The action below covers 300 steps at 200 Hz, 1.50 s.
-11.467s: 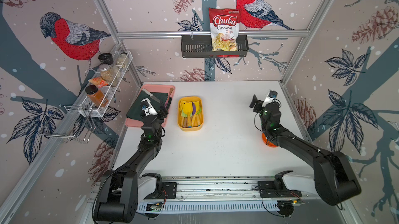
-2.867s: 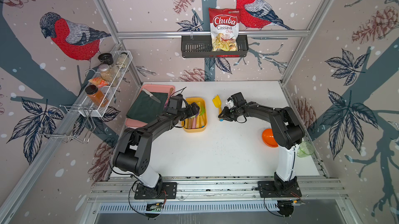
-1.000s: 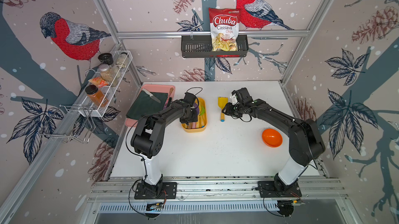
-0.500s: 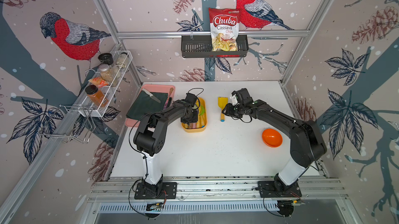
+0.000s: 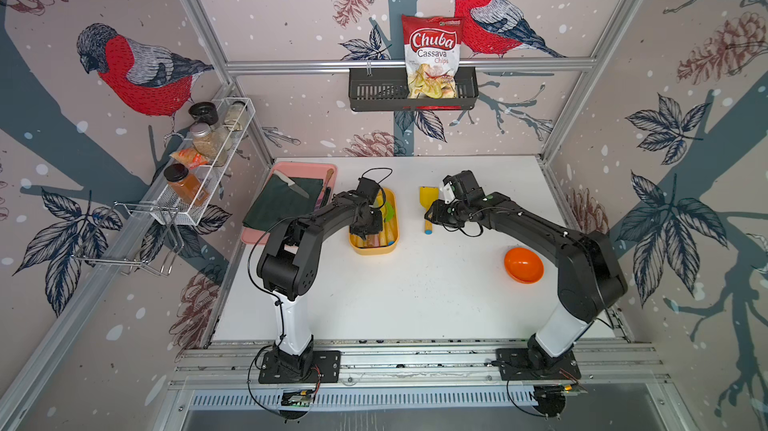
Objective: Take the shovel out of the storage box
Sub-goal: Pick up the shovel from the storage box.
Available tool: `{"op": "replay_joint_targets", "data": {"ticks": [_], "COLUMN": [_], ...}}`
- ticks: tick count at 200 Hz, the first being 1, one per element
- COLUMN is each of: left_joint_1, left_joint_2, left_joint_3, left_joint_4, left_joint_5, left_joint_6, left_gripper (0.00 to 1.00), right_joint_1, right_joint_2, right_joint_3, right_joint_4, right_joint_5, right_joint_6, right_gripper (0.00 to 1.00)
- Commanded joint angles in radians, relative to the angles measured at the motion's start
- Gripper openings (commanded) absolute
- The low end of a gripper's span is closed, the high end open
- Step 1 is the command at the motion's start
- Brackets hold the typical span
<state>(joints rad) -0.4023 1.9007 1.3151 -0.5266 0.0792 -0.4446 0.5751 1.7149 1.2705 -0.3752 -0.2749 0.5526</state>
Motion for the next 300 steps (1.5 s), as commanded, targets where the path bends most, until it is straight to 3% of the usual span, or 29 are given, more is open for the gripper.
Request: {"op": "replay_joint_targets", "data": {"ticks": [1, 29, 45, 79, 107, 141, 182, 221, 269, 279, 300], "left_joint_1": [0.018, 0.062, 0.072, 0.125, 0.125, 0.135, 0.134, 0.135, 0.134, 0.134, 0.134], "left_joint_2": [-0.055, -0.132, -0.164, -0.252, -0.286, -0.355, -0.351, -0.355, -0.359, -0.358, -0.360], "left_joint_3": [-0.006, -0.049, -0.062, -0.230, -0.257, -0.391, -0.443, -0.466, -0.482, -0.482, -0.485], "left_joint_4": [0.061, 0.186, 0.222, 0.504, 0.531, 0.768, 0.886, 0.914, 0.925, 0.920, 0.923], "left_joint_5": [0.044, 0.185, 0.204, 0.398, 0.406, 0.477, 0.542, 0.548, 0.556, 0.557, 0.551], "left_joint_6": [-0.015, -0.072, -0.092, -0.228, -0.244, -0.377, -0.454, -0.467, -0.470, -0.467, -0.467], "left_gripper": [0.07, 0.04, 0.03, 0.01, 0.00, 0.00, 0.00, 0.00, 0.00, 0.04, 0.28], "right_joint_1": [0.046, 0.114, 0.147, 0.169, 0.170, 0.165, 0.160, 0.162, 0.155, 0.154, 0.148], "right_joint_2": [0.015, 0.063, 0.094, 0.135, 0.172, 0.224, 0.224, 0.243, 0.249, 0.248, 0.235], "right_joint_3": [0.051, 0.119, 0.142, 0.121, 0.135, 0.147, 0.129, 0.137, 0.135, 0.128, 0.103], "right_joint_4": [0.019, 0.029, 0.052, 0.224, 0.288, 0.342, 0.429, 0.421, 0.414, 0.416, 0.422], "right_joint_5": [-0.014, -0.041, -0.064, -0.244, -0.285, -0.361, -0.398, -0.408, -0.406, -0.405, -0.401], "right_joint_6": [-0.023, -0.022, -0.016, 0.069, 0.102, 0.136, 0.172, 0.172, 0.168, 0.167, 0.168], "right_gripper": [0.45, 0.46, 0.48, 0.50, 0.51, 0.51, 0.49, 0.42, 0.24, 0.21, 0.17]}}
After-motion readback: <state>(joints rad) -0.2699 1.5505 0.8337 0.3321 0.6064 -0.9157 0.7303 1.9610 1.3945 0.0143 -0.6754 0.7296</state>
